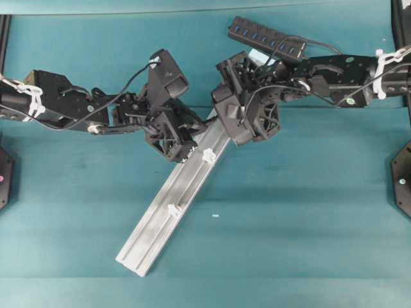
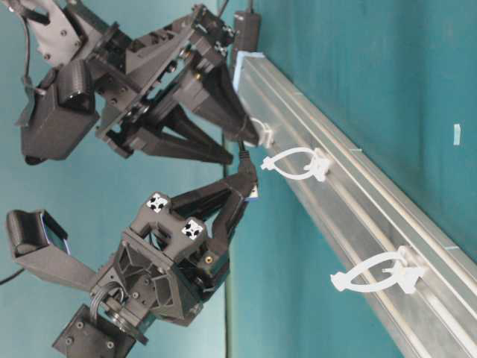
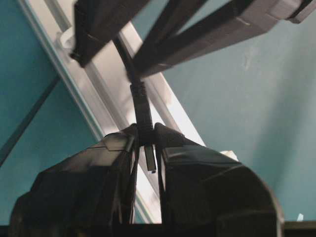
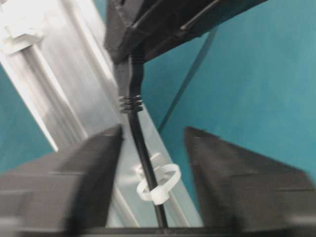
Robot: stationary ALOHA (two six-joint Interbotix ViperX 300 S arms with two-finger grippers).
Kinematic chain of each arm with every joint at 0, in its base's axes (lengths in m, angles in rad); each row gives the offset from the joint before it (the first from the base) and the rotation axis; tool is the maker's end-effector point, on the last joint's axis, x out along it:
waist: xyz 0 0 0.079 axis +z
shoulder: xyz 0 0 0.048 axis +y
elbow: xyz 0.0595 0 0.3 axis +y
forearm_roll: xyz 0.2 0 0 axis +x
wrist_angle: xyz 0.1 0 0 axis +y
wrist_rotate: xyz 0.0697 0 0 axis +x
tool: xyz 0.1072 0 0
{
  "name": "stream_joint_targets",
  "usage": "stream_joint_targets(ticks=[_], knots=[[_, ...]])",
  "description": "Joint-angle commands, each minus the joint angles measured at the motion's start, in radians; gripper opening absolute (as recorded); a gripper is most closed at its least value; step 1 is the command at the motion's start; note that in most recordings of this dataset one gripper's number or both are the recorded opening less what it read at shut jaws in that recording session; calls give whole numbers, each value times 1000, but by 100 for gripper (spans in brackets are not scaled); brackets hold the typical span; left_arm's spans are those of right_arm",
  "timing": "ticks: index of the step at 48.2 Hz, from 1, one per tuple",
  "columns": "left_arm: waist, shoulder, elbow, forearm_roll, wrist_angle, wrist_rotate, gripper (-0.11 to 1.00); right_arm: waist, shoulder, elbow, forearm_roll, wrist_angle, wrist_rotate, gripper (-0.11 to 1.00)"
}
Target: Pass the USB cable through three rings with both arms.
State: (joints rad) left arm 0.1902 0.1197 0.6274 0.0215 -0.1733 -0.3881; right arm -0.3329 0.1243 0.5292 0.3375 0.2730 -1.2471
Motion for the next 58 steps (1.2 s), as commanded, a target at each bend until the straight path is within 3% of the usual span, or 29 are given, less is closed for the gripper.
stream_joint_targets(ticks=[1,10,28,32,40,45,58], knots=[[-12,-25,-9,5,-9,3,10,5,11,-9,-12,8,-2,43],[-12,-25,-8,5,-6,3,10,12,12,-23,-15,37,-2,10],[-12,-38,12,5,-8,3,12,11,15,-28,-25,87,-18,9],[-12,-43,15,5,-8,3,27,12,15,-31,-25,87,-18,9],[-8,-77,32,5,-3,8,75,11,17,-32,-26,87,-20,9],[-3,-103,43,5,8,23,96,12,17,-32,-26,91,-29,9],[-25,-268,121,5,156,77,96,20,18,-32,-34,152,-100,9]])
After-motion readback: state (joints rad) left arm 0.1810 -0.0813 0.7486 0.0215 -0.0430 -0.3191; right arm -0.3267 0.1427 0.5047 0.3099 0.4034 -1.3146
